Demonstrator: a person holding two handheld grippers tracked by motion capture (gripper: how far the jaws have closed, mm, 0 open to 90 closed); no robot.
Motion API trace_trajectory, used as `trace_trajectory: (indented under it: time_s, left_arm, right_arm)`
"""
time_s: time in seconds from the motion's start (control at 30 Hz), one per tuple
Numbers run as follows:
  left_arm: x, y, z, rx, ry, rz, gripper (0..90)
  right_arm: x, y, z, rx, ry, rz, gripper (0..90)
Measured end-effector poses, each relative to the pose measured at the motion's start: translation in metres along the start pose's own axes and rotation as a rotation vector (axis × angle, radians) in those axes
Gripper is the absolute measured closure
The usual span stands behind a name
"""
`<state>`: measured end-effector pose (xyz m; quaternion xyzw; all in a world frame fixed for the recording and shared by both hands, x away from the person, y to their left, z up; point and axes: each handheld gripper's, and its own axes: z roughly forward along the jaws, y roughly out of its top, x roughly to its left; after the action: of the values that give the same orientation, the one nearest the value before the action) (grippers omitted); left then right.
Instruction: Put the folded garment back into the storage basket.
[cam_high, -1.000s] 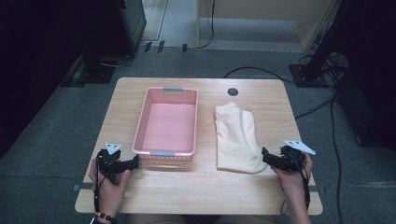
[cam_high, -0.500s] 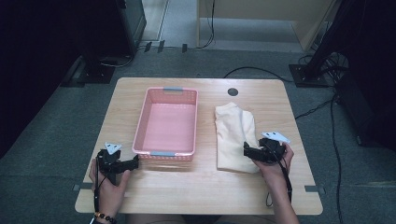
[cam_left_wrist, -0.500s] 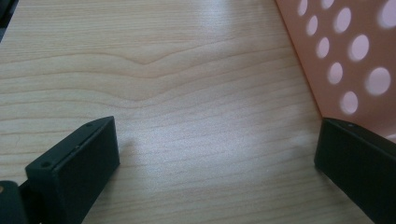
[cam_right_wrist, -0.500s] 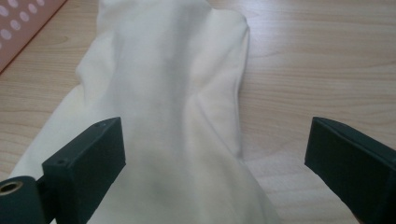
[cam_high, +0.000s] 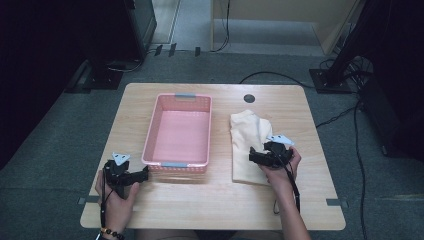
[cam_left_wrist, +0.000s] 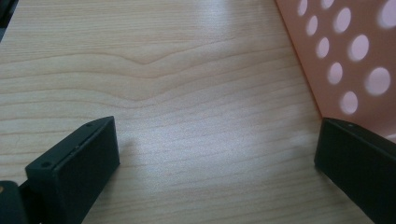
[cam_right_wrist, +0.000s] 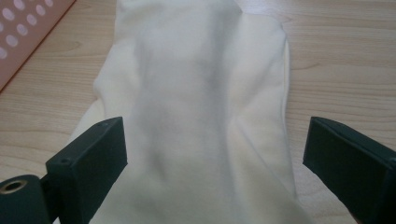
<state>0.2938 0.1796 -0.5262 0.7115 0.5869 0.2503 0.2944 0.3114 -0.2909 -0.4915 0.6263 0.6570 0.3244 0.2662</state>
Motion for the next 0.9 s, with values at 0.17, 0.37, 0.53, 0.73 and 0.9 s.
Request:
trace_trajectory:
  time_s: [0.17, 0.37, 0.53, 0.73, 0.9]
  left_arm:
    - [0.000, 0.000, 0.000, 0.000, 0.000, 0.000, 0.0]
    - [0.000, 0.000, 0.000, 0.000, 0.000, 0.000, 0.0]
    - [0.000, 0.000, 0.000, 0.000, 0.000, 0.000, 0.0]
    - [0.000, 0.000, 0.000, 0.000, 0.000, 0.000, 0.0]
    - [0.000, 0.000, 0.000, 0.000, 0.000, 0.000, 0.0]
  right_arm:
    - [0.005, 0.003, 0.005, 0.009, -0.002, -0.001, 5.8]
    - [0.015, 0.007, 0.015, 0.030, 0.000, -0.006, 4.7]
    - [0.021, 0.009, 0.025, 0.045, -0.007, -0.006, 4.5]
    - [0.023, 0.007, 0.034, 0.061, -0.023, 0.003, 4.5]
    - [0.026, 0.005, 0.040, 0.077, -0.042, -0.005, 4.4]
